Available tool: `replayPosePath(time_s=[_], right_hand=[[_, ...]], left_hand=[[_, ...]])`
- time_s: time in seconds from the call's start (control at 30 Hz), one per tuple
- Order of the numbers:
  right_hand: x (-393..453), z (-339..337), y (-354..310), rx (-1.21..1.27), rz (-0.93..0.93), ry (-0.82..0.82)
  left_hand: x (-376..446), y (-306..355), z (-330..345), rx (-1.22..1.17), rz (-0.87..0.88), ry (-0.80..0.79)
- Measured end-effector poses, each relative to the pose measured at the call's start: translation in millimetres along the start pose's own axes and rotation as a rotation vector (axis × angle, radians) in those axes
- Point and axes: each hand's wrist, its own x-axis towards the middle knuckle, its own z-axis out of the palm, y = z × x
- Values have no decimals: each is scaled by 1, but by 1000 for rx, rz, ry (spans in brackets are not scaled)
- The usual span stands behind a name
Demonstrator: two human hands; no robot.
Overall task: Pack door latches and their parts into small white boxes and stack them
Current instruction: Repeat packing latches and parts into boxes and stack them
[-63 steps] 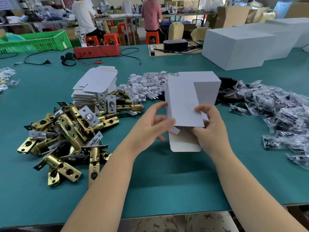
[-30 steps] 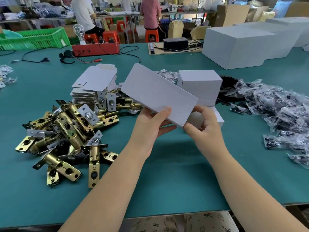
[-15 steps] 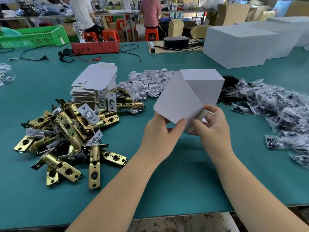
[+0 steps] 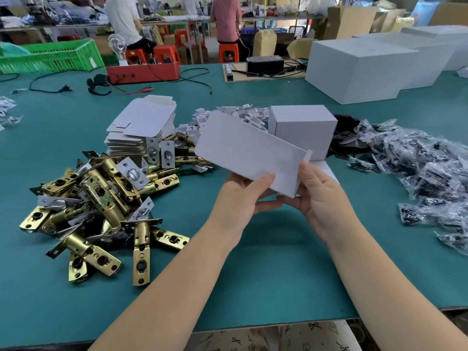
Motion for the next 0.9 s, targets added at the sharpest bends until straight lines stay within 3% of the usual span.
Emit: replayPosePath(time_s=[0.1,0.53,0.9], right_hand=[[-1,4,0,-100,-52,43],[-2,7,0,-73,-124,99],[4,9,5,34,-27,166]], left_hand=[[0,-1,0,-31,-15,-10],[3,8,-3,-317,-251,-4],[0,-3,7,-191,-113,-17]])
